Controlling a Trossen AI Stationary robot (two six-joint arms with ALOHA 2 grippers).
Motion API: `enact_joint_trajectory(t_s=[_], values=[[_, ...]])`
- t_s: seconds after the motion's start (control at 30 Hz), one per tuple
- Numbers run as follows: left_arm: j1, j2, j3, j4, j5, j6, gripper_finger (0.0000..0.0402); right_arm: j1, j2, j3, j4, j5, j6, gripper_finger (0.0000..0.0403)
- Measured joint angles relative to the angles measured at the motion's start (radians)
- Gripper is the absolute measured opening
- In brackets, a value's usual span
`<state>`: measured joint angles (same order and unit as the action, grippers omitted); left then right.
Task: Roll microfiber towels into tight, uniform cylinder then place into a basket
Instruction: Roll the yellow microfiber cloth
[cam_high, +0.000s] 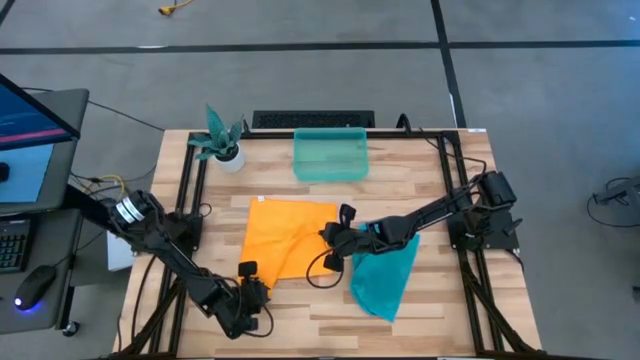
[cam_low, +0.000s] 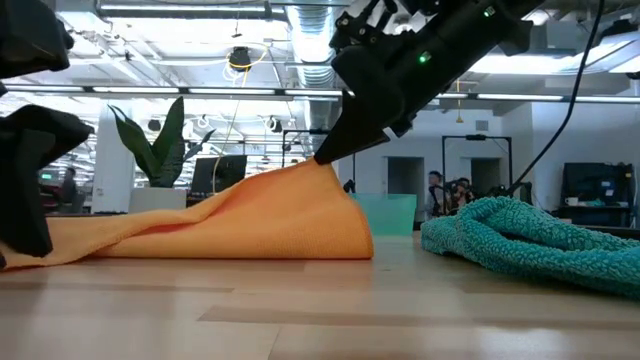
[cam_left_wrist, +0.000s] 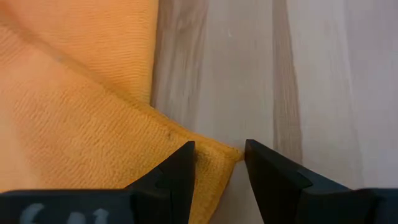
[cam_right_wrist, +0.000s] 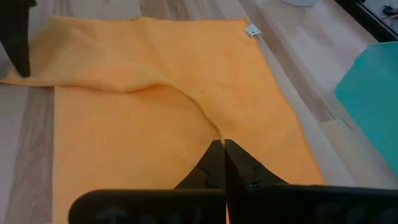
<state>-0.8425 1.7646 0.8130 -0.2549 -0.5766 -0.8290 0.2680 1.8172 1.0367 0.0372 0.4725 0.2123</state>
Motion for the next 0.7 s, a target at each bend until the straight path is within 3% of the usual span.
enact_joint_trajectory(t_s=[0.33, 0.63, 0.7], values=[[-0.003, 0.002, 0.002, -0.120, -0.027, -0.160, 0.0128, 0.012, 0.000, 0.000, 0.000, 0.000, -0.001, 0.0007], [-0.004, 0.004, -0.001, -0.141, -0.062, -0.127, 0.0015, 0.055, 0.000, 0.000, 0.000, -0.002, -0.002, 0.0007], [-0.010, 0.005, -0.003, -0.143, -0.072, -0.122, 0.0007, 0.066, 0.000, 0.000, 0.000, -0.002, -0.002, 0.0007]])
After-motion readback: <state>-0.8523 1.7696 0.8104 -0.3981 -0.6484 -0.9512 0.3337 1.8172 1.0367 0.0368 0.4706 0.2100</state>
